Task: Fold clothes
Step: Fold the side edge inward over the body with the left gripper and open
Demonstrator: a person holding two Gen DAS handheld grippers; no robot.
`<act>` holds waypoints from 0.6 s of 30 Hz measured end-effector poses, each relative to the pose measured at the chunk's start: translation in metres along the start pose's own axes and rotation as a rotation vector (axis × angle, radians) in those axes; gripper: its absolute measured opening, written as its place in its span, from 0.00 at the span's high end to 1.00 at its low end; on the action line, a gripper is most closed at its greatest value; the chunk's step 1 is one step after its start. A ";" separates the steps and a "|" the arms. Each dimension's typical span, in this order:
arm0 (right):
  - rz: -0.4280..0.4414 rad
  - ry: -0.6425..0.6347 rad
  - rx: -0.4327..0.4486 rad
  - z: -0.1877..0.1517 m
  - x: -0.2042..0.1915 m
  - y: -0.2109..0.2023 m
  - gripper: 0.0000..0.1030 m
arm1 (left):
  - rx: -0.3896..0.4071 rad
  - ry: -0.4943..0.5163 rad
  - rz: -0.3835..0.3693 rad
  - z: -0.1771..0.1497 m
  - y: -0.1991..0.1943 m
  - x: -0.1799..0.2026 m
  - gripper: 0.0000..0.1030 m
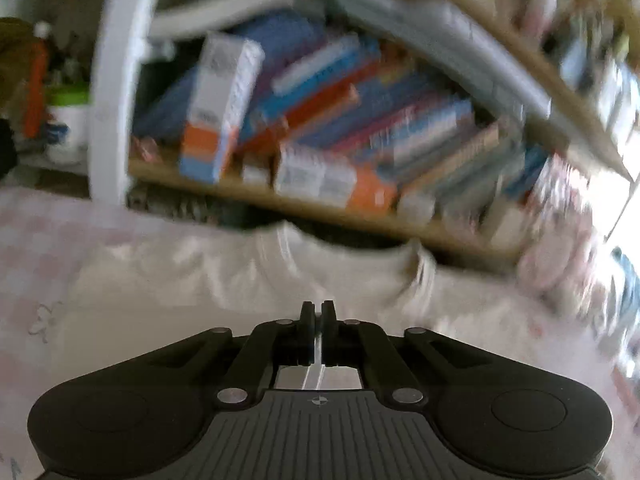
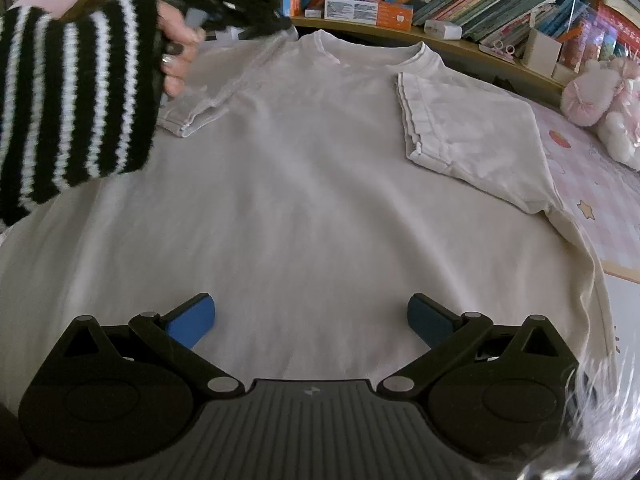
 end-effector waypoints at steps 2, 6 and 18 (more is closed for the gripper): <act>0.005 -0.004 -0.002 0.000 0.001 0.000 0.00 | -0.041 0.055 0.042 -0.003 0.005 0.002 0.76; 0.014 -0.012 -0.006 -0.001 0.002 -0.002 0.00 | -0.028 0.053 0.046 -0.011 -0.016 -0.007 0.64; 0.008 -0.004 -0.009 -0.001 0.002 0.000 0.00 | -0.082 0.282 0.117 -0.072 -0.095 -0.022 0.64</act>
Point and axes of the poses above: each gripper's, at about its wrist camera, not at the fingertips, and y roughly the way its jaws point, x to its right, z to its top, the point moved 4 cm from there along y, roughly the way its jaws point, and after that the axes turned 11 degrees about z, right-handed, at the moved point
